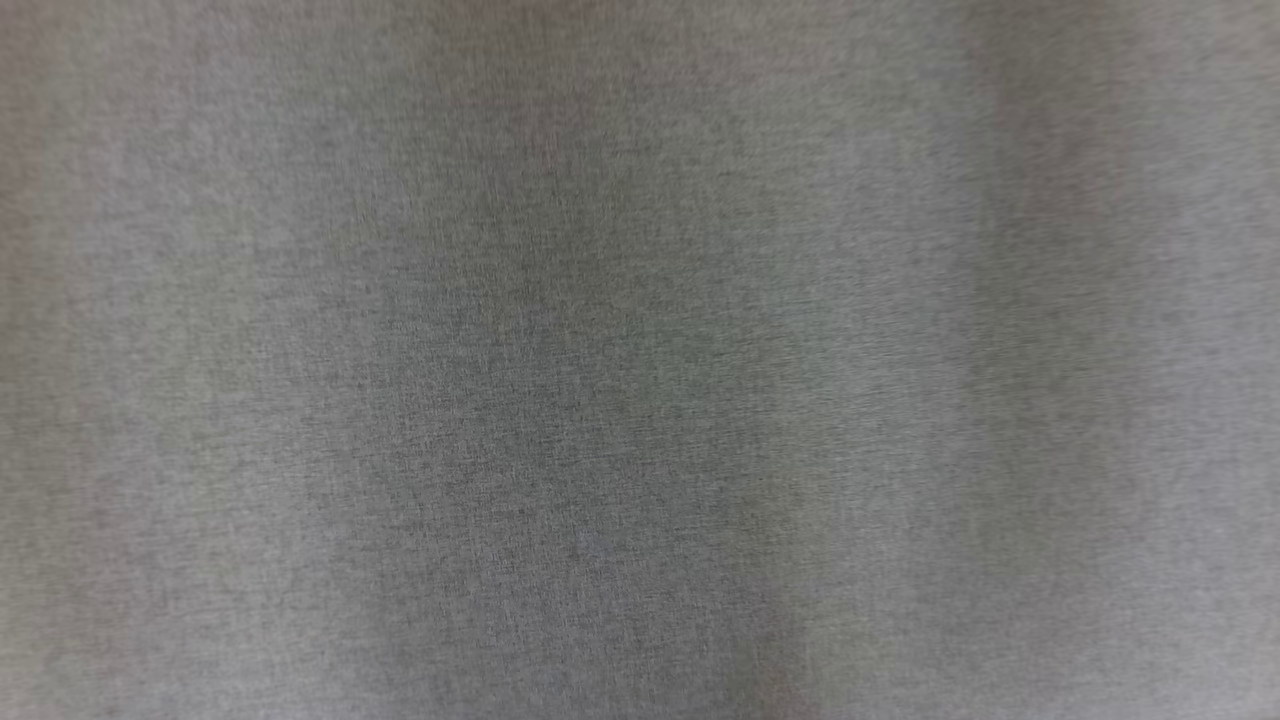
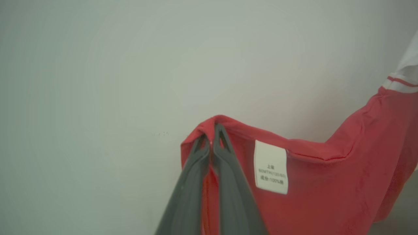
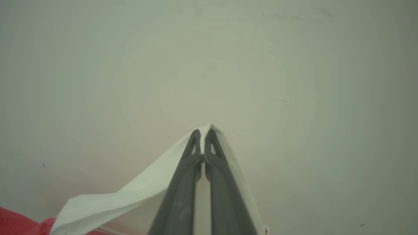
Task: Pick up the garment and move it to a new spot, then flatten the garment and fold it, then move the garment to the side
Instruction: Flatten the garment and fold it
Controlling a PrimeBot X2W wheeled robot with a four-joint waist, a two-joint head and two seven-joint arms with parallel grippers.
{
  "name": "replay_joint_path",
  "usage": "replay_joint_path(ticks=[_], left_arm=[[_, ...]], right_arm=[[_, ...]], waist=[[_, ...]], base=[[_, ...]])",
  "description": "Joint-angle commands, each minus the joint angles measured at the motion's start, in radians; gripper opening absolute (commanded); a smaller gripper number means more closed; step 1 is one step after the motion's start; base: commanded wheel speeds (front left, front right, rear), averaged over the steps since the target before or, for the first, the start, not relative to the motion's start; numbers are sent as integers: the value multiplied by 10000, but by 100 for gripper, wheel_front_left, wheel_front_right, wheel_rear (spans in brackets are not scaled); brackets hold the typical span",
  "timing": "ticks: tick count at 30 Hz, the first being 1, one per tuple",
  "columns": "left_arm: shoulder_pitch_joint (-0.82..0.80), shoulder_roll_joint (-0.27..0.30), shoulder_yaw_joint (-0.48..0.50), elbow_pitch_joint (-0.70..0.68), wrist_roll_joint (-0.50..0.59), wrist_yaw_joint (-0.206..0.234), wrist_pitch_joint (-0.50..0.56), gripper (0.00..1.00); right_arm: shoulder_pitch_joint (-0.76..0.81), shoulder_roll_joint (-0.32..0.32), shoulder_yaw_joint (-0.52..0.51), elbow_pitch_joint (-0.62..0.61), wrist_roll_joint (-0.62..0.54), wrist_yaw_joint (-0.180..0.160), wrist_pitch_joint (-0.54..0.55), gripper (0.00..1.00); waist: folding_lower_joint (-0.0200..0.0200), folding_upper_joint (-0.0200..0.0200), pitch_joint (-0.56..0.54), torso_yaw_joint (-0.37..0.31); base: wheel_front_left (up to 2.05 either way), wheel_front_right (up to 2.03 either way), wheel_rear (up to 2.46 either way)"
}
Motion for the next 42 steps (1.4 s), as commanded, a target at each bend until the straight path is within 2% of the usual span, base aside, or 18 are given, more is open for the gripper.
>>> replay_joint_path(ticks=[1, 6, 9, 12, 18, 23, 30, 33, 38, 42], left_arm=[[240, 101, -44, -17, 2, 25, -61, 0], [2236, 377, -81, -548, -29, 25, -377, 0], [3456, 496, 449, -1178, 93, 124, -377, 0], [4872, 631, 1104, -1966, 297, 385, -380, 0], [7846, 877, 2401, -3679, 910, 1100, -384, 0], [10518, 693, 3457, -5145, 1422, 1682, -385, 0], [13626, 431, 4202, -6321, 2142, 2013, -387, 0], [14646, 304, 4305, -6428, 2423, 1973, -386, 0], [16163, -137, 4543, -6523, 2814, 1985, -386, 0], [17271, -681, 5111, -6713, 2835, 2100, -386, 0]], right_arm=[[159, 23, 40, -90, 71, -25, -79, 0], [2755, -229, 481, -1130, 1077, -25, -412, 0], [4264, -385, 575, -1911, 1607, -25, -466, 0], [5842, -634, 424, -2795, 1935, -25, -553, 0], [9123, -734, -225, -4660, 2260, -25, -322, 0], [12067, -753, -1155, -6668, 1974, -25, 207, 0], [15792, 58, -2610, -9592, 1062, -25, 1522, 0], [17124, 584, -3088, -10624, 649, -25, 2088, 0], [19162, 1362, -3919, -11745, 185, -25, 2785, 0], [20390, 1681, -4344, -12126, 10, -25, 3049, 0]], waist=[[-1, -1, -282, -85], [-1, -1, -1358, -195], [-1, -1, -1877, -266], [-1, -1, -2362, -349], [-1, -1, -3244, -434], [-1, -1, -3748, -331], [-1, -1, -4266, -282], [-1, -1, -4438, -263], [-1, -1, -4767, -168], [-1, -1, -5006, -147]], base=[[0, 0, 0], [0, 0, 0], [0, 0, 0], [0, 0, 0], [0, 0, 0], [0, 0, 0], [0, 0, 0], [0, 0, 0], [0, 0, 0], [0, 0, 0]])
